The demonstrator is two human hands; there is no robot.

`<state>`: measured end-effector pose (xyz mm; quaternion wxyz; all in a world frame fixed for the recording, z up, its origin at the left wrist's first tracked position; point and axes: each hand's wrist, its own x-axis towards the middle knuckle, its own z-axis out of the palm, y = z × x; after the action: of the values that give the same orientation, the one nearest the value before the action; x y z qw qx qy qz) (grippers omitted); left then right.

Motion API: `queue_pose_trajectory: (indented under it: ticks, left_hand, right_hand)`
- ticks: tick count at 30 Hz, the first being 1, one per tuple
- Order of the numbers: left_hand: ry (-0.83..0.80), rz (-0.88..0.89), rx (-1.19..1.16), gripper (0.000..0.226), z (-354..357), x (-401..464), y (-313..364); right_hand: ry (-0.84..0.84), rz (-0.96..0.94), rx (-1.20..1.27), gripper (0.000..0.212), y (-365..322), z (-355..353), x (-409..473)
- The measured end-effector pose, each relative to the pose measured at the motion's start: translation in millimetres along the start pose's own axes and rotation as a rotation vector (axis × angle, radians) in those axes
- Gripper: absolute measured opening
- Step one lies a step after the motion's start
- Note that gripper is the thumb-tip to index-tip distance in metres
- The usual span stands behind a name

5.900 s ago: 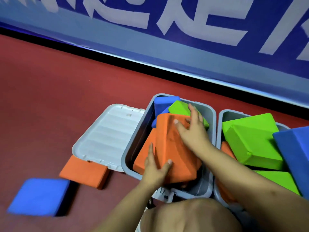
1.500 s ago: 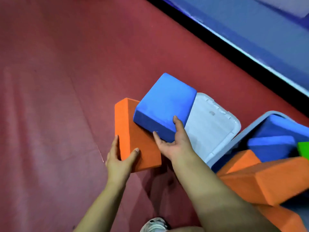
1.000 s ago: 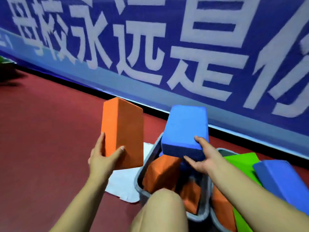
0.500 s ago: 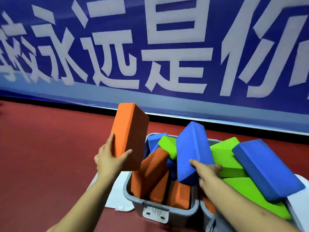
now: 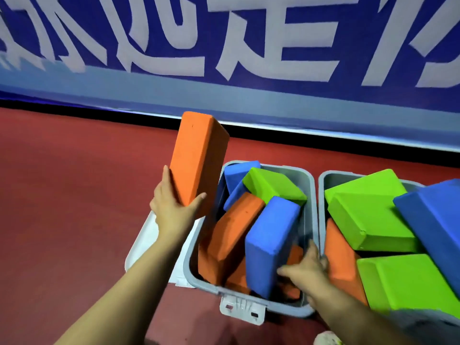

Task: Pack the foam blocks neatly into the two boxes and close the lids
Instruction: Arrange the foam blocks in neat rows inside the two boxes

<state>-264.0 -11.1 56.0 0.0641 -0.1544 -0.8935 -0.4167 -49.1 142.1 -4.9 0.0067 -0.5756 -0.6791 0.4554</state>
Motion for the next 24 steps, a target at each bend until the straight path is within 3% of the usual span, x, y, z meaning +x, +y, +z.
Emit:
queue_pose_trajectory:
  ticks: [5, 9, 13, 18, 21, 24]
  left_hand:
    - [-0.19, 0.159, 0.089, 0.11, 51, 32, -12]
    - [-0.385, 0.155, 0.123, 0.11, 86, 19, -32]
    - [-0.63, -0.018, 0.022, 0.11, 91, 38, -59]
    - [-0.918, -0.258, -0.197, 0.076, 74, 35, -73]
    - [-0.921, -0.416, -0.298, 0.078, 74, 37, -68]
    - [-0.786, -0.576, -0.407, 0.083, 75, 36, -68]
  right_hand:
    - [0.009, -0.353, 0.143, 0.102, -52, -18, 9]
    - [-0.044, -0.413, 0.143, 0.09, -62, -23, 11]
    - [-0.146, -0.582, -0.075, 0.081, -76, -11, 7]
    - [-0.091, -0.775, -0.322, 0.08, -84, -1, 11]
    - [-0.145, -0.868, -0.42, 0.077, -87, 5, 3]
    - [-0.181, -0.929, -0.526, 0.079, -86, 14, -4]
